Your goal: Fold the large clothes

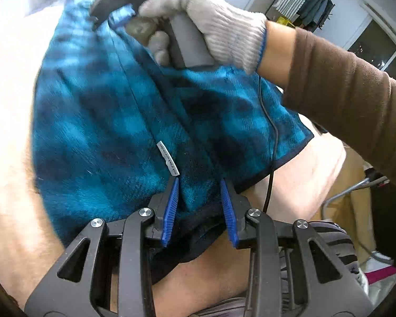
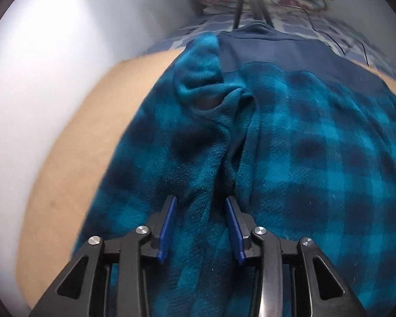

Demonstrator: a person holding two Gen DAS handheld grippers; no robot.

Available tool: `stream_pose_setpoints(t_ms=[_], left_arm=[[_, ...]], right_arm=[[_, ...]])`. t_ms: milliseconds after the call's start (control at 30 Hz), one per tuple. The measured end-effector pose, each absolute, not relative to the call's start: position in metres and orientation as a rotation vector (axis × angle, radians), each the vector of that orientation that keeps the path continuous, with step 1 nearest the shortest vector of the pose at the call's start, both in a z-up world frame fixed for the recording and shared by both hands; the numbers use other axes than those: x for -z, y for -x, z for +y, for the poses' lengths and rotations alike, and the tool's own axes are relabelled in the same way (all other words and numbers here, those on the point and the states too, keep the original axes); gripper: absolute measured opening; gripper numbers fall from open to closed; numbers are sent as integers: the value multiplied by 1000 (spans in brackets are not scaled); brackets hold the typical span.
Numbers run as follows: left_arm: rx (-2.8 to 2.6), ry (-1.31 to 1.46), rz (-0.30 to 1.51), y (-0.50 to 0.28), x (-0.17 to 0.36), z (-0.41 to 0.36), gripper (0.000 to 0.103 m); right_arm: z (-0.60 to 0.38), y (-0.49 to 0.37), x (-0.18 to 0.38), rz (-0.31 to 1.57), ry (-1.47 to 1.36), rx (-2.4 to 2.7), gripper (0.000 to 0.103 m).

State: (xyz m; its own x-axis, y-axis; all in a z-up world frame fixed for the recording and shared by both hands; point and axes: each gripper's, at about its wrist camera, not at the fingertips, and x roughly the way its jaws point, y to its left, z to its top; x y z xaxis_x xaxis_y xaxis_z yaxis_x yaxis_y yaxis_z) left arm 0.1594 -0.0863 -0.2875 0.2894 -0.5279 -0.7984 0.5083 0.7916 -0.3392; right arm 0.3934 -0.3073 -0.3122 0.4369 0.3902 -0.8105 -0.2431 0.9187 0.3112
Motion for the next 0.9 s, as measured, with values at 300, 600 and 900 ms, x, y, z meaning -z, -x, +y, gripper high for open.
stream_pose_setpoints(t_ms=[300,600,900], left_arm=[[510,98,805,-136,183,-26,48],[417,86,553,-104,63,7,74],[462,35,389,-80,-43,-6,74]], right_arm=[[-346,-307,211,834,-126,-415,51],[-431,-200,111,662,-220,-320,72],[-505,-111,61,622,-157,-186,86]])
